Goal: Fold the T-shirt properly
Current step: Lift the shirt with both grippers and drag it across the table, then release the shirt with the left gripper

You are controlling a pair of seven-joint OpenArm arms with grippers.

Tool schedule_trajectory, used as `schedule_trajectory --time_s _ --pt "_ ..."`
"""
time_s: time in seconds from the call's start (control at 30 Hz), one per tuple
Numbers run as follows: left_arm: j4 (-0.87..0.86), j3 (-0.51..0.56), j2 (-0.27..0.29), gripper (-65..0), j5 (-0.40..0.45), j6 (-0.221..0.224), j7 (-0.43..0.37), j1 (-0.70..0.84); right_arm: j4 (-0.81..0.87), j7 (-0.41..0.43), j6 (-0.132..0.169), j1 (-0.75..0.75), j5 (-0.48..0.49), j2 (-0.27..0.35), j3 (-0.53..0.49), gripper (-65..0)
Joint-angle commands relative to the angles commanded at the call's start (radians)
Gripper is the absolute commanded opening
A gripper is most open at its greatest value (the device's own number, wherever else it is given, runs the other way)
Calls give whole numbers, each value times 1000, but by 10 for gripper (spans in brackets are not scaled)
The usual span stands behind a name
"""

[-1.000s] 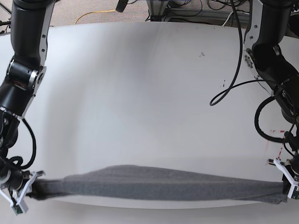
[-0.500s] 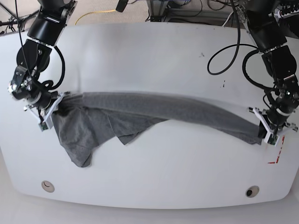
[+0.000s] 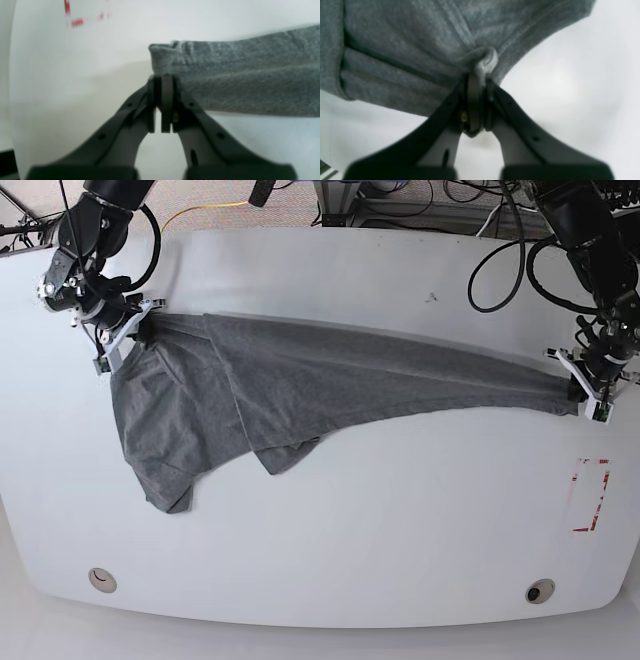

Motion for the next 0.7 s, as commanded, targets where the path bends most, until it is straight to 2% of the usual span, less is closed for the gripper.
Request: schedule_trajectory --time_s 0.23,0.6,0.7 --pt "0 0 0 -650 0 0 0 17 2 0 0 -5 0 -31 0 -650" --pt "5 0 -3 -646 0 0 2 17 2 0 0 -3 0 -37 -2 -650" --pt "-2 3 -34 -642 2 -5 6 18 2 0 0 -3 0 -37 -2 -650"
